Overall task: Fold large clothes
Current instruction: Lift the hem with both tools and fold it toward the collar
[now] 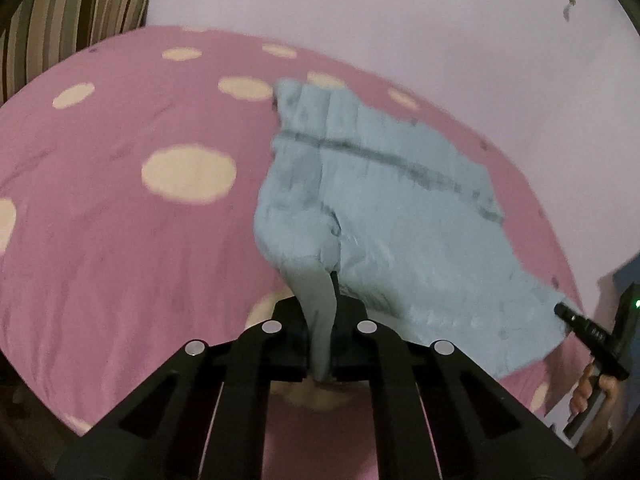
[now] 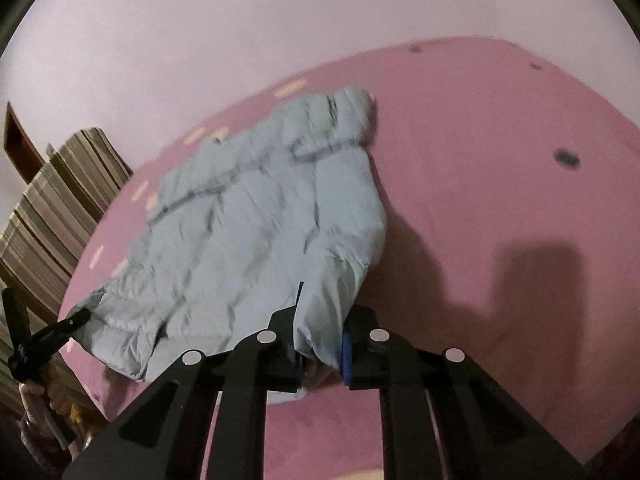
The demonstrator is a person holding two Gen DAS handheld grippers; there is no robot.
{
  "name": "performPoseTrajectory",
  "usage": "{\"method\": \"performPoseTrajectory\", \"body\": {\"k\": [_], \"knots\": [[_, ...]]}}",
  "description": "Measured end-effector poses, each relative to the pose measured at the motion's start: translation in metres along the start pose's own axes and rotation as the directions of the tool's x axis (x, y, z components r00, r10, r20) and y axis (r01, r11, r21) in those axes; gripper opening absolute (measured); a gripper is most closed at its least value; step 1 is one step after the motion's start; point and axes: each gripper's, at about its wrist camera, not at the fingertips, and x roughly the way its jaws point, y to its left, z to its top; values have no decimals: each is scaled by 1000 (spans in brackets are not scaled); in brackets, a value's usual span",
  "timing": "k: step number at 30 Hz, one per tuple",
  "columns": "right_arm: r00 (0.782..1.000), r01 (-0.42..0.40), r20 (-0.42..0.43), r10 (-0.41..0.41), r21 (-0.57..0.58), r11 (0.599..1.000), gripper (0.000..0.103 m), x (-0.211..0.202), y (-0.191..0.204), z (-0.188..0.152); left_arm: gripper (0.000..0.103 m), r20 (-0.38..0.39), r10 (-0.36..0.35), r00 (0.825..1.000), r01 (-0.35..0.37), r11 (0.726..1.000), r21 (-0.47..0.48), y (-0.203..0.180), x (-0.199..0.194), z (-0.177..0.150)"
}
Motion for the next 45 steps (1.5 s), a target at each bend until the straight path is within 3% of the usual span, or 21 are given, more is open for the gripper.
{"method": "performPoseTrajectory", "body": {"k": [7,15,22,29,33,35,37,39,41,43,45], "knots": [[996,-26,80,27,-11,1000,13,24,14,73,6,96,25,995,-29,999,36,-26,22,77],[997,-1,79,-4,59,998,13,95,8,151,6,109,92,990,-95,995,24,-35,101,164],[998,57,-10,-56,54,997,13,170,-3,178,6,14,164,986,-164,986,36,-24,179,184],[994,90,-66,-88,27,996,13,213,-6,177,7,-37,175,984,-173,984,43,-13,212,177],[996,79,-49,-77,37,996,17,204,-6,179,16,-3,158,987,-158,986,48,-12,200,180],[997,68,-37,-66,46,997,28,198,-6,182,27,19,146,989,-146,989,32,-11,188,182],[999,50,-7,-49,62,997,48,182,-8,185,46,50,140,989,-141,990,16,-9,173,185],[997,58,39,-61,67,996,60,164,-9,188,47,65,126,990,-126,992,0,-6,162,187],[995,62,76,-68,69,996,61,146,-13,189,49,80,130,988,-129,992,-13,-2,151,188],[994,68,79,-74,70,995,61,138,-16,189,62,114,159,981,-156,987,-32,4,139,189],[994,84,68,-88,61,995,61,133,-20,184,62,135,163,977,-158,986,-53,13,128,189]]}}
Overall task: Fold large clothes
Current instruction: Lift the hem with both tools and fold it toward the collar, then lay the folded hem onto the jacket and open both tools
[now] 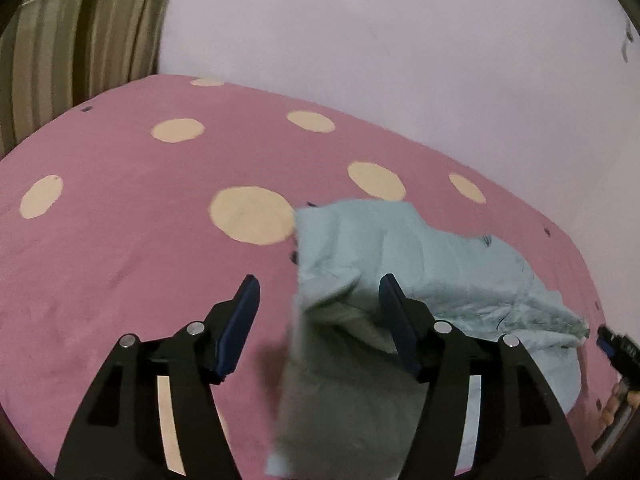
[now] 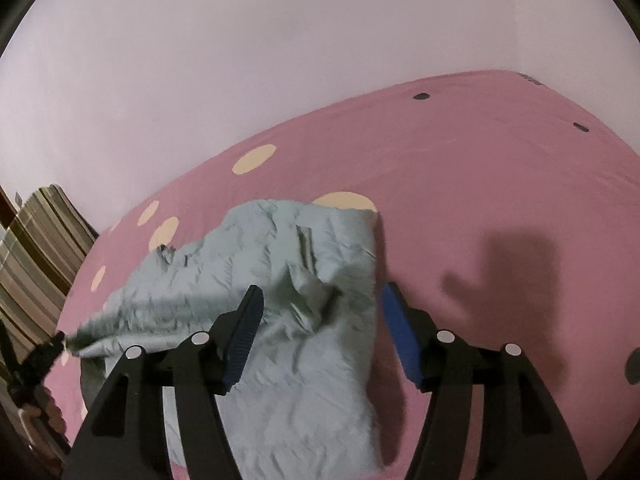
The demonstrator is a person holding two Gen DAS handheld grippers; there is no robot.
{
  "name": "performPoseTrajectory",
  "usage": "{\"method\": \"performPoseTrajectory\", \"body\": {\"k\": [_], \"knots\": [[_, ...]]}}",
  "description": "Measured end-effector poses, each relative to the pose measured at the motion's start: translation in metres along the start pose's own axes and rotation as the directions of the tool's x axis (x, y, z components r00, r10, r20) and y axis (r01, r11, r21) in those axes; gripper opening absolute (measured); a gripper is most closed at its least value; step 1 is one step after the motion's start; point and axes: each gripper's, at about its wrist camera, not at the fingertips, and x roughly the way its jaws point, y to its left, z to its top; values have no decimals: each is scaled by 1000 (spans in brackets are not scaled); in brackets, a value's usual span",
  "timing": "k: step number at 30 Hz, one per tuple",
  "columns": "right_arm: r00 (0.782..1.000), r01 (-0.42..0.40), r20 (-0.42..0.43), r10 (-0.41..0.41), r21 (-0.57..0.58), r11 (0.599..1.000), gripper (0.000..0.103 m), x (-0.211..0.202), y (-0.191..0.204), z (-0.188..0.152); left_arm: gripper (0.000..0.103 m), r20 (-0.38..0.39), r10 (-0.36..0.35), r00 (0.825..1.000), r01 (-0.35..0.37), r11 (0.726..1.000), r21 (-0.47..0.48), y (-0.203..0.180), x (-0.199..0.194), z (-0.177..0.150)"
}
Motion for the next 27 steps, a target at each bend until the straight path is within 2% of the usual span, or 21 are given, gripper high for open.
{"method": "performPoseTrajectory", "body": {"k": [6,11,14,16,19,21,22,26,27], "knots": [[1000,6,-29,-7,-21,1000,61,4,-2,-10,62,-32,20,999,-19,1000,8,21,0,-8],[999,10,-41,-14,-93,996,61,22,14,-9,62,-114,-12,993,21,997,73,17,24,-16],[999,19,-38,-25,-136,990,62,34,23,-3,65,-146,-63,987,77,993,89,9,41,-11],[999,24,-43,-31,-162,987,69,46,27,3,65,-166,-97,981,114,989,95,3,52,-8],[998,28,-58,-39,-183,983,69,65,29,9,64,-197,-110,974,133,985,112,-6,72,-3],[996,25,-76,-40,-192,981,66,75,29,9,52,-207,-108,972,137,982,130,-10,81,-3],[996,31,-77,-47,-203,979,55,78,30,9,43,-216,-104,971,138,980,147,-14,85,-3],[993,36,-100,-61,-235,971,28,89,33,4,8,-222,-83,971,127,974,190,-21,92,-5],[993,36,-99,-61,-239,970,22,89,33,3,7,-214,-80,974,123,972,199,-23,91,-5]]}}
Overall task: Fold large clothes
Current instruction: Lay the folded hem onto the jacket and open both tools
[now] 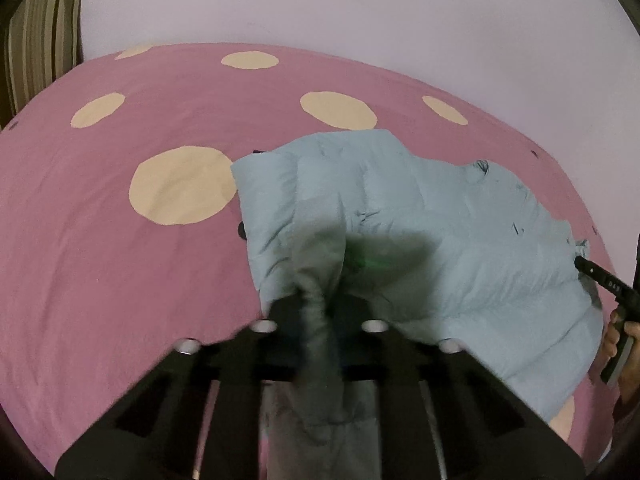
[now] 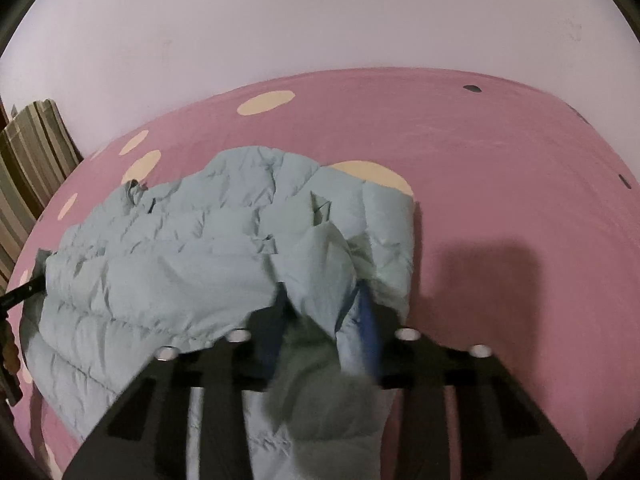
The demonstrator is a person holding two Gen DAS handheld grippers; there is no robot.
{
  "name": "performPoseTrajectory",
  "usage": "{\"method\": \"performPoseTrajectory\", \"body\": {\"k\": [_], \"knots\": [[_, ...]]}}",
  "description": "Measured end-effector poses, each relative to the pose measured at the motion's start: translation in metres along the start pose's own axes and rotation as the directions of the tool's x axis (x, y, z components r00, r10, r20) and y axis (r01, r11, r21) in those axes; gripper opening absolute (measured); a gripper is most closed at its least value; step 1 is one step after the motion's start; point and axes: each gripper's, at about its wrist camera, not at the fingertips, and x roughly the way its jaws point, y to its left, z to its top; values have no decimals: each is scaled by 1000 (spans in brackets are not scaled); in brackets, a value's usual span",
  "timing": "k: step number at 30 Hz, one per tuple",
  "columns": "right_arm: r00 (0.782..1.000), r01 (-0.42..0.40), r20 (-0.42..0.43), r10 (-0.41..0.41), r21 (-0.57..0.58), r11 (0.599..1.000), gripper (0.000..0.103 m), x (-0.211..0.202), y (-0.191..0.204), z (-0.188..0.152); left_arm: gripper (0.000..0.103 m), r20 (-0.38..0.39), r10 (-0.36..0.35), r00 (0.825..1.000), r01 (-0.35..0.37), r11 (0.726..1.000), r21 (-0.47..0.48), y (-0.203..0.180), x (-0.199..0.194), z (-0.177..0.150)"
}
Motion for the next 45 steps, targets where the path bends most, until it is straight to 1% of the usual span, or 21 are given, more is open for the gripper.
{"method": "performPoseTrajectory", "body": {"k": [1,3,9,13,17,21,24,26,31,34,36,38,40,42,45], "knots": [[1000,2,8,-2,-3,1000,16,-2,1,-1,5,11,6,1000,-6,1000,6,-1,-2,0],[999,10,35,-10,-9,1000,11,-10,4,-3,4,48,26,999,-27,999,22,-6,-12,-2],[989,5,145,-4,-5,1000,10,-51,9,-1,4,160,38,986,-43,999,30,-18,-52,2],[979,1,202,-2,1,1000,10,-68,11,17,3,218,57,974,-64,998,29,-27,-68,23],[974,20,227,-20,2,1000,10,-61,15,47,3,242,100,965,-114,993,43,-35,-61,53],[971,38,236,-38,3,999,10,-39,19,78,3,250,152,956,-164,986,28,-39,-37,88],[974,53,222,-53,7,999,10,-12,20,99,3,231,198,953,-210,977,26,-41,-10,107],[981,55,187,-58,19,998,10,13,18,107,3,205,224,953,-234,972,30,-40,11,113],[991,95,95,-96,11,995,10,65,13,103,3,103,306,947,-312,949,51,-31,70,109],[994,97,44,-99,34,995,10,90,5,96,3,59,321,945,-324,945,36,-22,94,101],[995,96,14,-97,53,994,11,104,0,92,4,52,337,940,-339,940,30,-20,104,97],[994,106,2,-107,67,992,12,115,-3,88,4,53,351,935,-353,935,34,-20,113,91],[994,109,3,-109,81,991,15,120,-5,86,5,63,366,929,-369,929,42,-21,121,85],[993,115,9,-116,79,990,18,122,-4,85,6,54,379,924,-382,923,43,-21,128,83],[992,126,1,-126,69,990,20,121,-2,88,8,55,402,914,-404,913,55,-25,123,88]]}}
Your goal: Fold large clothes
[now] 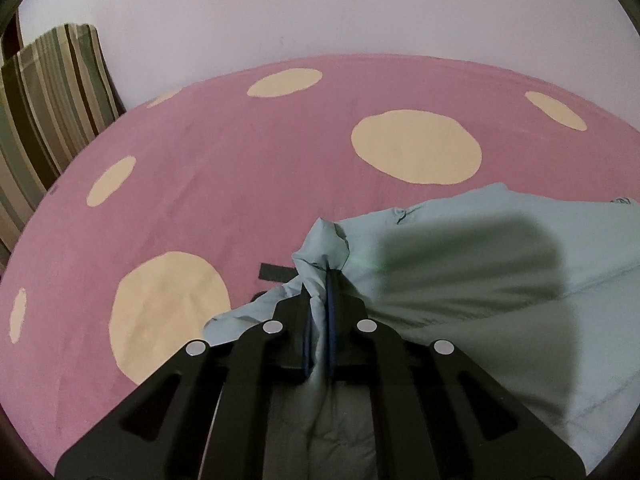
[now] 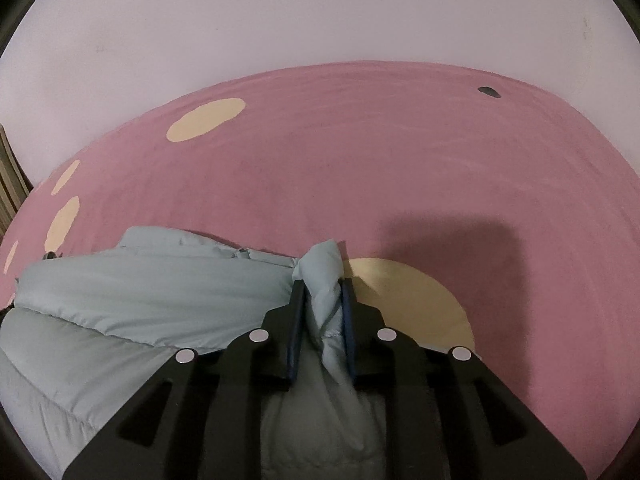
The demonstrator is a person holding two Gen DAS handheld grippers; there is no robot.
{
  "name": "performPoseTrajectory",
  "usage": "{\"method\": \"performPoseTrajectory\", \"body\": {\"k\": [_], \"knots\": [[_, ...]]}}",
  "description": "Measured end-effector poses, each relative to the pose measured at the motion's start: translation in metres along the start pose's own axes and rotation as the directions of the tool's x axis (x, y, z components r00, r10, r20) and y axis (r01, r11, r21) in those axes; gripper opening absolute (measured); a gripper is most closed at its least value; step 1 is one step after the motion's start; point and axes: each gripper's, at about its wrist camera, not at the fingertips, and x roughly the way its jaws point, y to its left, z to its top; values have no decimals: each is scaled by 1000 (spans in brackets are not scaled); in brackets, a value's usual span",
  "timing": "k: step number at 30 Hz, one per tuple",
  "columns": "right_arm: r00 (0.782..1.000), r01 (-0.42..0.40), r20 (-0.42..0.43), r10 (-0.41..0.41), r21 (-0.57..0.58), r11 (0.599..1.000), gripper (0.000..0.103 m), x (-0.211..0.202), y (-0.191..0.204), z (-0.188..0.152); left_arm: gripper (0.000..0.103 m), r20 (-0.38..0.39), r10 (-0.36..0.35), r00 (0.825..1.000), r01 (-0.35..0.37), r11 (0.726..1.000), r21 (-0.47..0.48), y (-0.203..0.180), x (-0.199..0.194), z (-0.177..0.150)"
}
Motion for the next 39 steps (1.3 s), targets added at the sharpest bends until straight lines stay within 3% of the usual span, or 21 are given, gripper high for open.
{"method": "performPoseTrajectory", "body": {"k": [3,5,6,8,10,13,19,25,39], "knots": [[999,39,12,-39,1,999,34,-17,1,4,15,29,31,999,-31,999,-30,8,-25,4],[996,60,68,-58,-15,998,35,-44,7,3,38,86,42,995,-36,997,-69,14,-53,5],[993,67,94,-64,-26,997,35,-55,12,4,42,114,38,993,-29,996,-81,15,-67,7],[990,38,138,-31,-47,998,36,-80,31,4,49,159,-9,987,25,995,-101,9,-94,10],[990,-20,140,28,-60,998,45,-91,51,4,59,164,-94,982,110,990,-89,-11,-110,11],[988,-102,110,110,-82,991,46,-91,82,-1,59,151,-153,977,162,985,-52,-43,-114,8],[994,-86,58,97,-162,983,46,-59,125,-20,59,87,-141,986,142,990,0,-93,-82,-11],[997,-60,33,65,-155,986,50,-19,126,-33,62,62,-124,990,124,992,-3,-106,-51,-24],[999,-32,37,38,-153,988,50,-3,129,-33,64,6,-117,993,117,993,24,-112,-22,-24]]}}
